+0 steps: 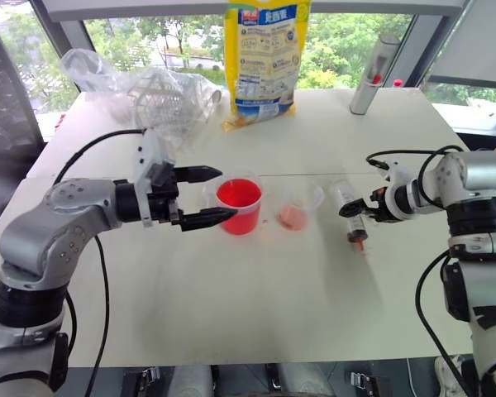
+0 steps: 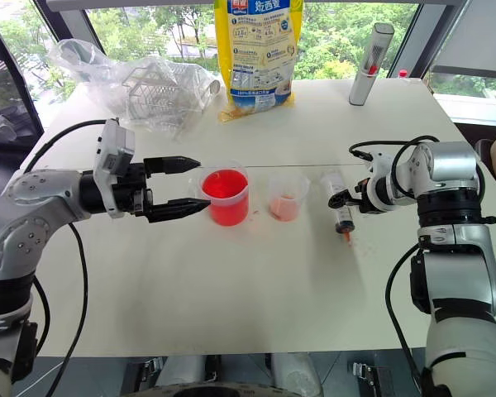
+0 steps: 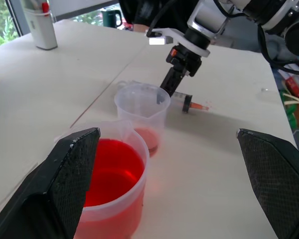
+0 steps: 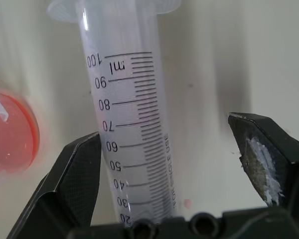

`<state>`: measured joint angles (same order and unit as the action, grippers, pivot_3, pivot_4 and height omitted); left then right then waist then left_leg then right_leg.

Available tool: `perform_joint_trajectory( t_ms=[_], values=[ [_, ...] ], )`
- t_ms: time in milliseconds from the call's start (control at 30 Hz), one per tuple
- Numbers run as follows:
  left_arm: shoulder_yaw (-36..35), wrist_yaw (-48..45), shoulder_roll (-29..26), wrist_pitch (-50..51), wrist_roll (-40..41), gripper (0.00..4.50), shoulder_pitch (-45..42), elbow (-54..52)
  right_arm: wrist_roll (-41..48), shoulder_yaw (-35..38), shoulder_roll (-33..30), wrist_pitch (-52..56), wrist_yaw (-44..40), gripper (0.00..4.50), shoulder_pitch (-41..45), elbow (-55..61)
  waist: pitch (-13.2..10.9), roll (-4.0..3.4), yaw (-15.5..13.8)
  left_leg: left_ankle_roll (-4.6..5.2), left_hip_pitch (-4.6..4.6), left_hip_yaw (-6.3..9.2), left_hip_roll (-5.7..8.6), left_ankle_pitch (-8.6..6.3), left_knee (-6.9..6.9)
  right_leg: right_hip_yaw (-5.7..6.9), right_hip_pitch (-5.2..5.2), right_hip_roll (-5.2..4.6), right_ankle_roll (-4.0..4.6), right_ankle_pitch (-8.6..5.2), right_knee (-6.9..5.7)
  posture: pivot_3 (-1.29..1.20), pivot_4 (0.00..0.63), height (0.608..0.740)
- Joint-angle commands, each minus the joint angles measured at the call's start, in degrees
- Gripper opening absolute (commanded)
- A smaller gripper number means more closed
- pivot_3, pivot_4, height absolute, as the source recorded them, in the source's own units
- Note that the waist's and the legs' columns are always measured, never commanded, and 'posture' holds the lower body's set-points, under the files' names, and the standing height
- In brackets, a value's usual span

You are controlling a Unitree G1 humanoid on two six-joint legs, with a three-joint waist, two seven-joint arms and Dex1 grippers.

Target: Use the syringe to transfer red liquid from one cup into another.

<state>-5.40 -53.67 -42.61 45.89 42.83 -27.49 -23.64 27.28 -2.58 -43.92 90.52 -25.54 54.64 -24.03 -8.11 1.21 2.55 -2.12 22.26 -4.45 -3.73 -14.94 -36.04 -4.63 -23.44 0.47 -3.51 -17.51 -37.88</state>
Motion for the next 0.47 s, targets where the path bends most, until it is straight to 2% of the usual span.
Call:
perform_joint_trajectory(
  t_ms=[33, 167, 267, 367, 467],
  values=[
    [-2.6, 0.1, -2.0, 0.0, 1.3, 4.50, -0.3, -1.5, 3.8, -0.5, -7.3, -0.5, -6.8, 4.41, 1.9, 13.1, 0.0, 0.00, 0.0, 0.00, 0.01, 0.01, 0.00, 0.00, 0.00, 0.01, 0.00, 0.00, 0.00, 0.00, 0.00, 0.00, 0.150, 0.740],
    [-3.8, -0.3, -4.2, -0.1, 1.8, 4.50, -0.4, -0.9, 9.4, -1.5, -20.1, -9.1, -21.1, 4.41, -3.0, 32.1, 0.0, -0.02, -0.1, 0.01, 0.01, 0.08, -0.01, -0.02, 0.10, 0.10, 0.03, 0.01, -0.03, -0.03, 0.15, 0.00, 0.150, 0.740],
    [-4.3, -0.8, -5.3, -0.4, 1.9, 4.50, 0.1, -0.6, 13.1, 1.8, -25.0, -14.0, -29.5, 4.41, -5.9, 38.4, 0.0, 0.04, 0.2, 0.04, -0.08, 0.10, -0.07, -0.03, 0.13, 0.15, 0.19, -0.01, -0.03, -0.03, 0.34, 0.00, 0.150, 0.740],
    [-4.5, -1.0, -5.9, -0.6, 2.0, 4.50, 0.3, -0.4, 13.6, 3.3, -27.5, -17.5, -33.0, 4.41, -8.2, 40.6, 0.0, 0.03, 0.1, 0.04, -0.11, 0.05, -0.09, -0.03, 0.07, 0.12, 0.22, -0.08, -0.04, -0.02, 0.34, 0.00, 0.150, 0.740],
    [-5.3, -1.2, -6.5, -0.3, 2.5, 4.50, 0.1, -0.1, 15.9, 7.9, -30.3, -21.4, -38.2, 4.41, -12.7, 44.4, 0.0, 0.04, 0.0, 0.04, -0.09, 0.05, -0.09, -0.03, 0.02, 0.12, 0.23, -0.12, -0.03, -0.02, 0.34, 0.00, 0.150, 0.740]
  ],
)
